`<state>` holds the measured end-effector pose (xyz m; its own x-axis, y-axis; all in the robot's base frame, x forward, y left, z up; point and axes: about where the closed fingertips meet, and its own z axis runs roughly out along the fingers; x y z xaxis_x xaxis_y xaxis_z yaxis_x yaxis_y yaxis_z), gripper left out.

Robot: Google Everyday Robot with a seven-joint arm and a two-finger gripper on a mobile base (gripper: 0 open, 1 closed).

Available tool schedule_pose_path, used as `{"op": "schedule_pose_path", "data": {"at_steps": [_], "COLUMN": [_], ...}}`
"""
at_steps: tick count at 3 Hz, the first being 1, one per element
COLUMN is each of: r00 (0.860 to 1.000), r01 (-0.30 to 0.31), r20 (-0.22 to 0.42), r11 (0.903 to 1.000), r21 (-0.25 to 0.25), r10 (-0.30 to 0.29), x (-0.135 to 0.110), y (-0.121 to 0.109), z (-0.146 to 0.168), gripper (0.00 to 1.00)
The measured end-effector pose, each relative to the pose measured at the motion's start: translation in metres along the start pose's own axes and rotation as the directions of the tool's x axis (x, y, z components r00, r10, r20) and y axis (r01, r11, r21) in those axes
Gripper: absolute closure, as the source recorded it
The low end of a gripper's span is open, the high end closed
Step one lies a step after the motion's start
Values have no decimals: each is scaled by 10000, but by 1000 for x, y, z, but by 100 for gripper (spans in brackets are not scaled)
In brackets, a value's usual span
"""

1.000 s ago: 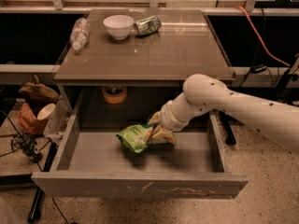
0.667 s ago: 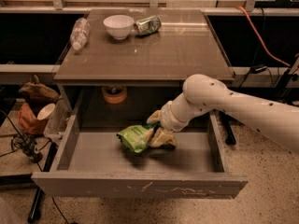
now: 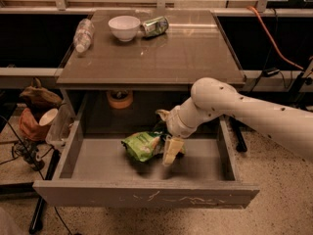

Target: Place green rice chip bag into top drawer

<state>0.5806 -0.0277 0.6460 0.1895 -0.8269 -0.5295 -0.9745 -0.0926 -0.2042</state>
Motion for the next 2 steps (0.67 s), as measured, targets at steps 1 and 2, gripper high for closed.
{"op": "schedule_pose_path", "data": {"at_steps": [1, 2], "r00": [9996, 9929], "r01": [-275, -940], "r20": [-21, -628], "r11": [9993, 9893], "r21": [269, 1111], "r10": [275, 1014], "x": [5, 19], "y": [2, 20], "z": [-19, -75], "gripper": [0, 0]}}
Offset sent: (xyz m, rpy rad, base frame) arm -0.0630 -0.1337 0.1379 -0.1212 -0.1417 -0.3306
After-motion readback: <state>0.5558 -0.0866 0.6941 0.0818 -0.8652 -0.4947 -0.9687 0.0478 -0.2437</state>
